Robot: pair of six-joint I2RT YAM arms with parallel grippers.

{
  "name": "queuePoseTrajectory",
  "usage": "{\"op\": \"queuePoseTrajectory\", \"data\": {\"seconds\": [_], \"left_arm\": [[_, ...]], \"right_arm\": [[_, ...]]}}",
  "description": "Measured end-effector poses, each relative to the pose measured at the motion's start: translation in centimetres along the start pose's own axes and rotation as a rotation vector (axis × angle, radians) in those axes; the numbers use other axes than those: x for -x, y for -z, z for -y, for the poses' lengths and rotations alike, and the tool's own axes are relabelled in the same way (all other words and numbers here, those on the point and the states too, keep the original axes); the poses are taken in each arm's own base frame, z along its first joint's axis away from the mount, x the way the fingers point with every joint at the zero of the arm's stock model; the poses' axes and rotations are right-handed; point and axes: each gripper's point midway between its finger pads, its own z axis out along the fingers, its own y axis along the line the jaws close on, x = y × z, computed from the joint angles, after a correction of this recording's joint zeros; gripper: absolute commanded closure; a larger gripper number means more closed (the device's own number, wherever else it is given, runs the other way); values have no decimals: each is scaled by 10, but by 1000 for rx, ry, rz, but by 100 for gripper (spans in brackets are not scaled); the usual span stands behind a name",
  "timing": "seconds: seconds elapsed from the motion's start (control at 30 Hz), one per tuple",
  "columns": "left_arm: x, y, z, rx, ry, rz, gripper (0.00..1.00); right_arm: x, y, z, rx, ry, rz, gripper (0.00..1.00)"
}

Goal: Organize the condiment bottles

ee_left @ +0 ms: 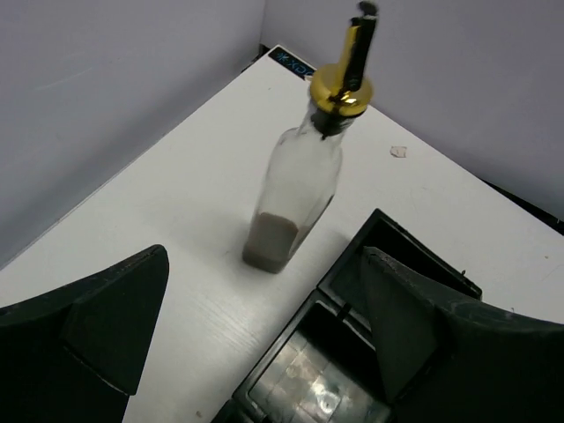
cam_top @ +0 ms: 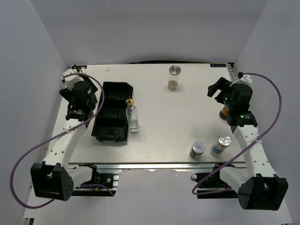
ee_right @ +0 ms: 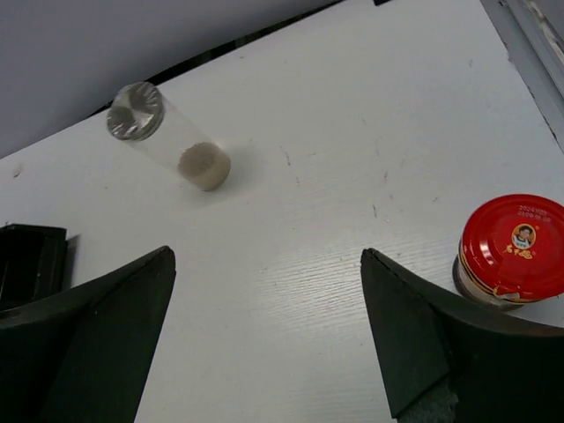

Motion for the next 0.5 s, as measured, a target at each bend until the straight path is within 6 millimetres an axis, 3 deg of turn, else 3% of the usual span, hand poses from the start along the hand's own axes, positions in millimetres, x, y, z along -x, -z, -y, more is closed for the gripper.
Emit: {"op": "queuePoseTrajectory", "data": {"seconds": [0.13,0.27,0.5], "left_arm": [[3,-23,21,-31,-50,-12,2],[2,-51,33,-21,-111,-33,2],[-4,-86,36,-9,-197,-41,2]], "right_arm": [[4,12,-23,145,50,34,11],[-5,22,-41,289,129,39,11],[-9,25,-47,342,191,33,11]]}}
